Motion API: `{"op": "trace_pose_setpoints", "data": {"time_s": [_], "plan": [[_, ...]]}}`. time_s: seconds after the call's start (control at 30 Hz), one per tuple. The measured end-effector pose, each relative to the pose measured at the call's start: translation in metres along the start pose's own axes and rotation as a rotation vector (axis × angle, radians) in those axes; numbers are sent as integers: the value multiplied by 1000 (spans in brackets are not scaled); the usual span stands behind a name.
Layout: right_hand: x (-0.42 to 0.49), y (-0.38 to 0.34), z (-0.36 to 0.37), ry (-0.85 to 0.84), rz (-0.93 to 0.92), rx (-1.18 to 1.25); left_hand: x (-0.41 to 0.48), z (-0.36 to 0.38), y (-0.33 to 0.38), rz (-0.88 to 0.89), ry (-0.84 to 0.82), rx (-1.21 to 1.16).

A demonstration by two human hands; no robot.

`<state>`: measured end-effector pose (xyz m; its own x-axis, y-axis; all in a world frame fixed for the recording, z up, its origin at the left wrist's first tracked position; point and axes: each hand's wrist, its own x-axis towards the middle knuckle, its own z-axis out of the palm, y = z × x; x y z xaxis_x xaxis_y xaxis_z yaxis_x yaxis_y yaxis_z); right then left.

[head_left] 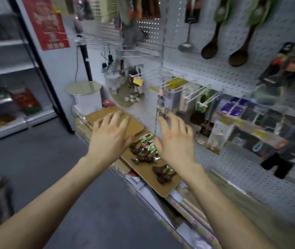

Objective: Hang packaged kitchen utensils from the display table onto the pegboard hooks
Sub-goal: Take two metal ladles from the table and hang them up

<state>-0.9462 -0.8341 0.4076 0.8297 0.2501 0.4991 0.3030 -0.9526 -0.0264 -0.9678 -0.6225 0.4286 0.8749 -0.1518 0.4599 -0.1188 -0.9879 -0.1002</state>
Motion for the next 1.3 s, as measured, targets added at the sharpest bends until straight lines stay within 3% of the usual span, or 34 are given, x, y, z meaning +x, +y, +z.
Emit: {"op": "trace_pose_setpoints", "data": {"time_s": [0.27, 0.83, 1.03, 1.3], "plan": [[41, -80, 90, -162, 70, 28, 10, 73, -106, -17, -104, -53], [149, -108, 279, -395, 252, 53, 125, 264, -197, 114, -417, -102], [159, -103, 320, -452, 405, 4, 164, 318, -211, 236, -506, -130], [131, -112, 361, -582, 768, -55, 206, 410, -206, 482, -652, -240]]}}
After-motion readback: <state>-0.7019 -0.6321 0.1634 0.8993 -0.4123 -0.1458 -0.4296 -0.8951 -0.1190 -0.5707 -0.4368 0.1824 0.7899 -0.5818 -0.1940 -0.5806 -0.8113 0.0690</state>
